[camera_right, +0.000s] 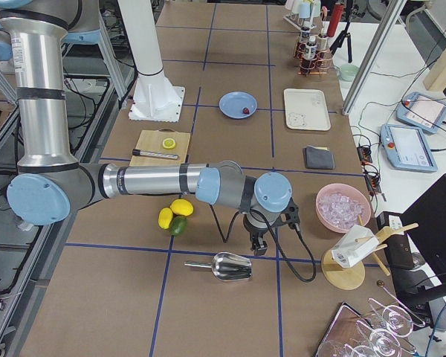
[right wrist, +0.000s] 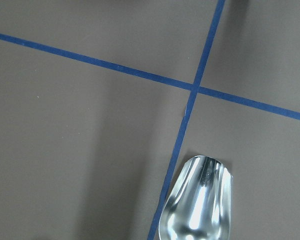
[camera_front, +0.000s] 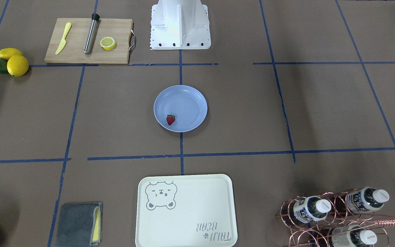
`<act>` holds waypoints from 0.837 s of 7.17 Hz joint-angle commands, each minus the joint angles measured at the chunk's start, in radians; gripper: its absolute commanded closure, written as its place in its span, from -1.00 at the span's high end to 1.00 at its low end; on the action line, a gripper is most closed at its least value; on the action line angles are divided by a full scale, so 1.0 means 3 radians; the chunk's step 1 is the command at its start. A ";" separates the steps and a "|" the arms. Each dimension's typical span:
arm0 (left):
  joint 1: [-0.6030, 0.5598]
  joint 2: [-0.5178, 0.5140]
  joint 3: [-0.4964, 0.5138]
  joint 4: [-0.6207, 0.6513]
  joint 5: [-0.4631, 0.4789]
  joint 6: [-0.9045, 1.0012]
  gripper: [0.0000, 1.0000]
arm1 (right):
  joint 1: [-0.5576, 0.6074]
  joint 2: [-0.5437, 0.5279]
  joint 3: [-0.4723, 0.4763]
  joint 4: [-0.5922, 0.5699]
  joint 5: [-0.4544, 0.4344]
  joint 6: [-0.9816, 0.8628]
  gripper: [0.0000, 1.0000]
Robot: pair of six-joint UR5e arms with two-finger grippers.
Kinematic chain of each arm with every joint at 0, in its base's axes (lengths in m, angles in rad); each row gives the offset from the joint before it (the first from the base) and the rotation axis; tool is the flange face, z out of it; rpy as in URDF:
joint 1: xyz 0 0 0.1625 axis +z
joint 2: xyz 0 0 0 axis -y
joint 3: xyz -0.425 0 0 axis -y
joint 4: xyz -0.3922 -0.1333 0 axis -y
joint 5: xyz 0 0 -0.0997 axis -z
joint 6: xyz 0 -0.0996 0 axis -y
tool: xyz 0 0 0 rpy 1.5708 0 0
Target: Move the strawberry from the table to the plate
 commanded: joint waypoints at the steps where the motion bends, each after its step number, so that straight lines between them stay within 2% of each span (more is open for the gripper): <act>1: -0.0091 0.0023 0.0081 0.0015 -0.0130 -0.0001 1.00 | 0.0017 0.0042 -0.0019 0.0032 0.0009 0.0201 1.00; 2: -0.0106 0.0023 -0.0021 0.0045 -0.0130 -0.0016 1.00 | 0.0017 0.0057 -0.0009 0.0032 0.0009 0.0386 1.00; 3: -0.0147 -0.0022 -0.0168 0.0314 -0.0125 -0.0016 1.00 | 0.0017 0.0052 -0.0009 0.0032 0.0009 0.0392 1.00; 6: -0.0158 -0.0002 -0.0221 0.0388 -0.0120 -0.0006 1.00 | 0.0017 0.0052 0.0001 0.0032 0.0009 0.0387 1.00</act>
